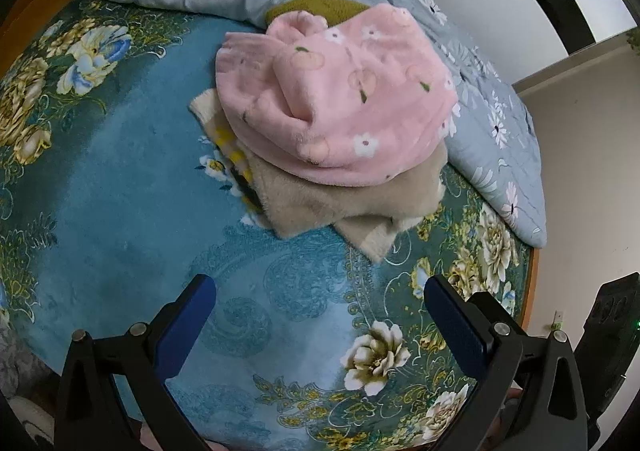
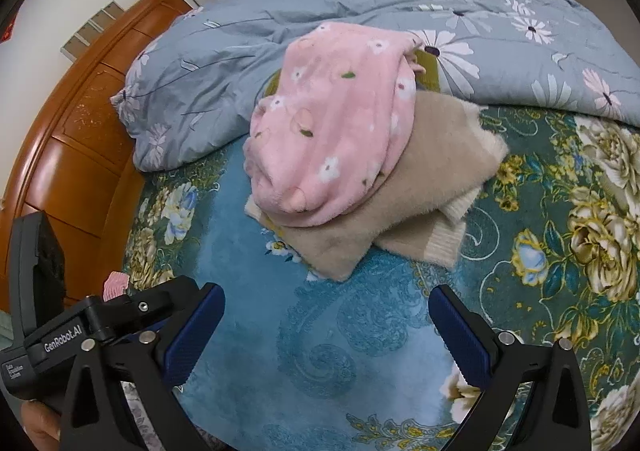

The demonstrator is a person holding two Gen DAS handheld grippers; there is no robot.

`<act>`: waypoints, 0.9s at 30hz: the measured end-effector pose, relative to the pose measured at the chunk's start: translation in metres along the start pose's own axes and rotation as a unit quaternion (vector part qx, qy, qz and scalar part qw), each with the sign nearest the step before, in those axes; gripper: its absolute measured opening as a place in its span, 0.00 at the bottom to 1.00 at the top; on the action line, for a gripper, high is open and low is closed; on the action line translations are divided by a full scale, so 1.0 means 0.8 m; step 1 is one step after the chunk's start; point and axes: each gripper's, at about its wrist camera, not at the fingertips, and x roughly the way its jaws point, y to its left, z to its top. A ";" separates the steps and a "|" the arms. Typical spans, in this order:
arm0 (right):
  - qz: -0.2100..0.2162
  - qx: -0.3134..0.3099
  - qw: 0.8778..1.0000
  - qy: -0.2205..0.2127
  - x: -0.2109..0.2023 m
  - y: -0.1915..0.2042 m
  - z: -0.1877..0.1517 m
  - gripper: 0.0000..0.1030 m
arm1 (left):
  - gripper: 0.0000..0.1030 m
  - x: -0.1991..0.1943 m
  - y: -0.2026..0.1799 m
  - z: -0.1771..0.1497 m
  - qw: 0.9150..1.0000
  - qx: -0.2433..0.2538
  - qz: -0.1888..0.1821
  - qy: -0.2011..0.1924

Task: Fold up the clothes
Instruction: 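Approach the clothes pile with both tools open, then grasp the pink floral pants with the left gripper and lift them off the pile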

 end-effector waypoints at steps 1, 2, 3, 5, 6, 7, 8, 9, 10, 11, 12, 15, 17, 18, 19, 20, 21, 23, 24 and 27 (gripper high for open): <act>0.001 0.003 1.000 0.002 0.004 -0.002 0.000 1.00 | 1.00 0.005 -0.001 0.004 1.000 0.000 0.002 0.003; 0.004 0.010 1.000 0.004 0.008 -0.008 0.001 1.00 | 1.00 0.010 -0.001 0.012 1.000 -0.002 0.005 0.002; 0.007 0.017 1.000 0.007 0.012 -0.014 0.001 1.00 | 1.00 0.015 -0.002 0.019 1.000 -0.004 0.008 0.001; 0.003 0.032 0.999 0.011 0.019 -0.028 0.002 1.00 | 1.00 0.026 -0.003 0.034 1.000 -0.008 0.014 -0.001; -0.002 0.039 0.999 0.011 0.022 -0.037 0.002 1.00 | 1.00 0.031 -0.003 0.042 1.000 -0.010 0.018 -0.002; -0.007 0.046 0.999 0.012 0.024 -0.045 0.002 1.00 | 1.00 0.038 -0.006 0.054 1.000 -0.011 0.023 -0.005; -0.009 0.053 0.998 0.013 0.026 -0.053 0.002 1.00 | 1.00 0.045 -0.008 0.065 1.000 -0.011 0.028 -0.007; -0.010 0.062 0.998 0.016 0.028 -0.062 0.002 1.00 | 1.00 0.053 -0.012 0.078 0.999 -0.010 0.031 -0.008; -0.009 0.072 0.997 0.019 0.029 -0.072 0.001 1.00 | 1.00 0.061 -0.018 0.092 0.999 -0.007 0.034 -0.006; -0.008 0.078 0.997 0.025 0.030 -0.082 -0.001 1.00 | 1.00 0.071 -0.026 0.106 0.999 0.000 0.038 -0.003; -0.006 0.085 0.996 0.031 0.031 -0.091 -0.003 1.00 | 1.00 0.081 -0.036 0.119 0.999 0.010 0.045 0.002; -0.013 0.104 0.993 0.058 0.033 -0.125 -0.018 1.00 | 1.00 0.109 -0.087 0.154 0.994 0.070 0.085 0.016; -0.031 0.109 0.991 0.066 0.032 -0.143 -0.030 1.00 | 1.00 0.126 -0.130 0.169 0.989 0.115 0.090 0.020; -0.039 0.116 0.990 0.072 0.031 -0.155 -0.038 1.00 | 1.00 0.136 -0.155 0.170 0.984 0.150 0.097 0.018; -0.047 0.124 0.988 0.078 0.031 -0.168 -0.045 1.00 | 1.00 0.146 -0.179 0.172 0.977 0.184 0.104 0.015; -0.052 0.135 0.986 0.083 0.029 -0.178 -0.052 1.00 | 1.00 0.157 -0.203 0.174 0.969 0.218 0.112 0.012; -0.057 0.147 0.984 0.087 0.028 -0.189 -0.058 1.00 | 1.00 0.168 -0.221 0.174 0.960 0.247 0.131 0.001; -0.067 0.167 0.979 0.092 0.024 -0.206 -0.068 1.00 | 1.00 0.192 -0.252 0.177 0.941 0.294 0.166 -0.021; -0.073 0.177 0.977 0.092 0.020 -0.213 -0.072 1.00 | 1.00 0.204 -0.260 0.181 0.937 0.300 0.176 -0.027; -0.085 0.202 0.972 0.089 0.008 -0.227 -0.080 1.00 | 0.74 0.236 -0.269 0.200 0.927 0.305 0.216 -0.027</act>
